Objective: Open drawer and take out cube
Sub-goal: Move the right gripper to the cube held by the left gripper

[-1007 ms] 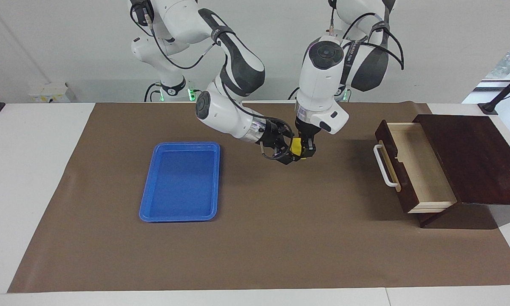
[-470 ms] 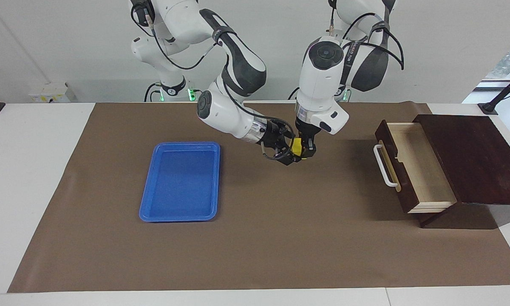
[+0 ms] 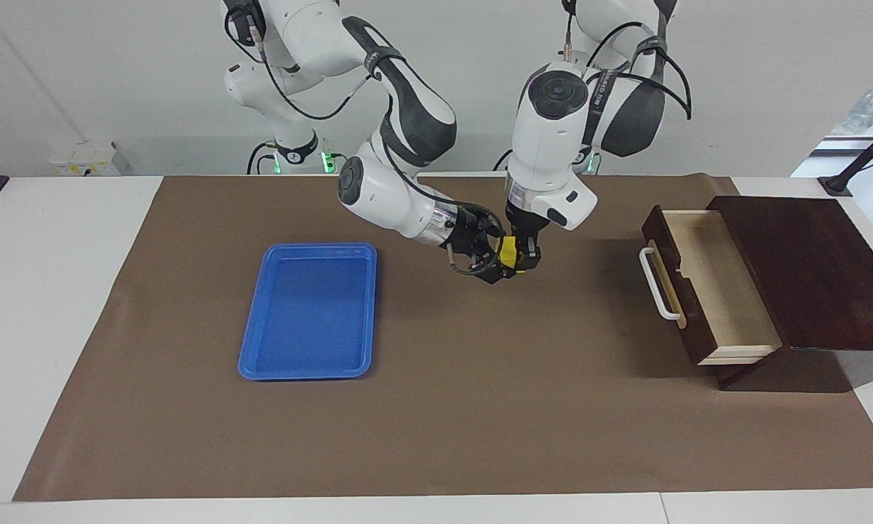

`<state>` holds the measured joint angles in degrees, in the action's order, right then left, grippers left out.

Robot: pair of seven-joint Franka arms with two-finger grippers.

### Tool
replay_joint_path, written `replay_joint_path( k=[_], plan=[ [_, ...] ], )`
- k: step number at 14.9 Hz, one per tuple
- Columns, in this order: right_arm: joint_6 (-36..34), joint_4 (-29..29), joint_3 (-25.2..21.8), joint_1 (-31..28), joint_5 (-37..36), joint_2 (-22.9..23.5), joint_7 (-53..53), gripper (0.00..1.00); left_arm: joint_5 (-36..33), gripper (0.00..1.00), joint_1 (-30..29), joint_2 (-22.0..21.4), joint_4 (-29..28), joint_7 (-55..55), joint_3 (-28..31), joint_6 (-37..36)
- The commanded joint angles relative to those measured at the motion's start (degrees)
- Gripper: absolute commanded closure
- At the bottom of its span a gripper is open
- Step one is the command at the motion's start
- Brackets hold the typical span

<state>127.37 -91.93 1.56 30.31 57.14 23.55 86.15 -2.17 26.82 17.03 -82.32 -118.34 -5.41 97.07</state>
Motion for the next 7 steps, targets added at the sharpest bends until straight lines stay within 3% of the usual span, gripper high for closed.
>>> replay_joint_path(
  k=[1,4,5,6,7],
  plan=[
    [1.2,0.3,-0.2,0.2,-0.8,0.4,1.7,0.02,-0.9,1.0,1.0,-0.9,-1.3,0.3,0.8,0.7],
    [1.2,0.4,-0.3,0.3,-0.8,0.4,2.3,0.02,-0.9,1.0,1.0,-0.9,-1.3,0.3,0.8,0.7],
    [1.2,0.5,-0.3,0.4,-0.8,0.4,2.9,0.07,-0.9,1.0,1.0,-0.9,-1.3,0.3,0.8,0.7],
    [1.2,0.7,-0.3,0.4,-1.0,0.4,3.9,0.17,-0.9,1.0,1.0,-0.9,-1.3,0.3,0.8,0.7],
    [1.2,0.7,-0.3,0.5,-1.5,0.4,4.9,0.45,-0.9,1.0,1.0,-0.9,-1.3,0.3,0.8,0.7]
  ],
)
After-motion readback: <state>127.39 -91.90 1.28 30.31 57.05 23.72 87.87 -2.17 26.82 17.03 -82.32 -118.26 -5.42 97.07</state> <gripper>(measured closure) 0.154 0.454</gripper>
